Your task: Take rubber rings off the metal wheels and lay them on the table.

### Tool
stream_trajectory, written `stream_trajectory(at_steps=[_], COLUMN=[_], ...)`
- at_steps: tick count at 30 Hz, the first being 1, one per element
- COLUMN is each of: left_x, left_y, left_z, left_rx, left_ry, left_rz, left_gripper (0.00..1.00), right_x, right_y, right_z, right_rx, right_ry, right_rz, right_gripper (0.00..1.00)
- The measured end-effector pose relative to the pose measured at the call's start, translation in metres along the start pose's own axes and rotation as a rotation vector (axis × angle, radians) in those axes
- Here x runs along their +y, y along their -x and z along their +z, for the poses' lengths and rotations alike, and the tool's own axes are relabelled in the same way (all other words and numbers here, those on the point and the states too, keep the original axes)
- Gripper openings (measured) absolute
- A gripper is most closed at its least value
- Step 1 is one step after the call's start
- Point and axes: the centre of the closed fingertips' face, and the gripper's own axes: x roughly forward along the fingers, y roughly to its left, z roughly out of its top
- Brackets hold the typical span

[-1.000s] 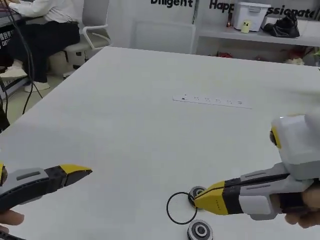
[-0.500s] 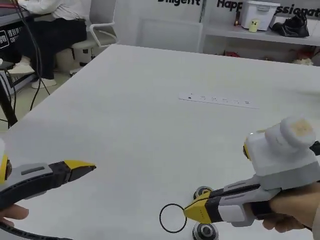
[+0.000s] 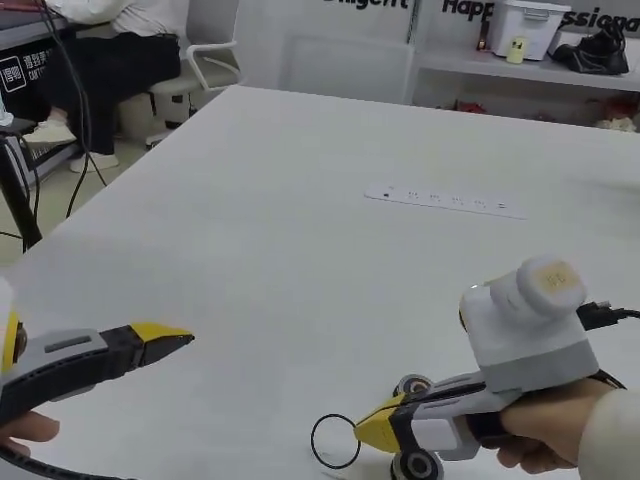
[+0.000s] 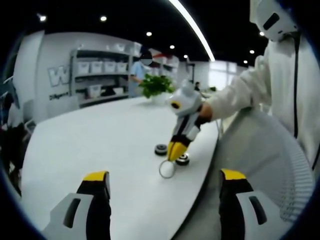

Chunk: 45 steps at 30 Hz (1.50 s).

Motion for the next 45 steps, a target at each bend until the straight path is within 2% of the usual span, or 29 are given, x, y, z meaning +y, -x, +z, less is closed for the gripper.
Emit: stream_trajectory(at_steps=[12,18,22,30,39,45], left_x=[-0.003,-0.001,-0.002,-0.003,-0.005,-0.006], left_y=[-0.007,-0.008,-0.010,-0.012,-0.015,-0.020], left_z=[-0.003,-0.003,-0.003,-0.001,0.003,0.005], left_rx=[0.010,0.011,0.015,0.017,0.023,0.034], left_ry=[0.001,0.002,0.000,-0.007,-0.019,-0.039], left_rz=[-0.023,-0.025,-0.029,-0.034,-0.051,-0.071], left_gripper=[0.91,0.91,0.91,0.91,0.90,0.90], right_x=[-0.010,-0.013,-0.015,-0.013,-0.006,-0.008], right_y=[-0.004,-0.004,-0.001,0.013,0.038,0.054], right_z=[-0.010,-0.013,-0.012,-0.014,-0.012,-0.024], right_rx=[0.009,0.015,0.012,0.008,-0.020,0.002], right_ry=[-0.033,-0.035,-0.031,-0.009,0.024,0.085], right_rz=[-0.039,-0.049,-0.053,-0.058,-0.057,-0.083], right_gripper=[0.00,0.06,0.06,0.07,0.10,0.13])
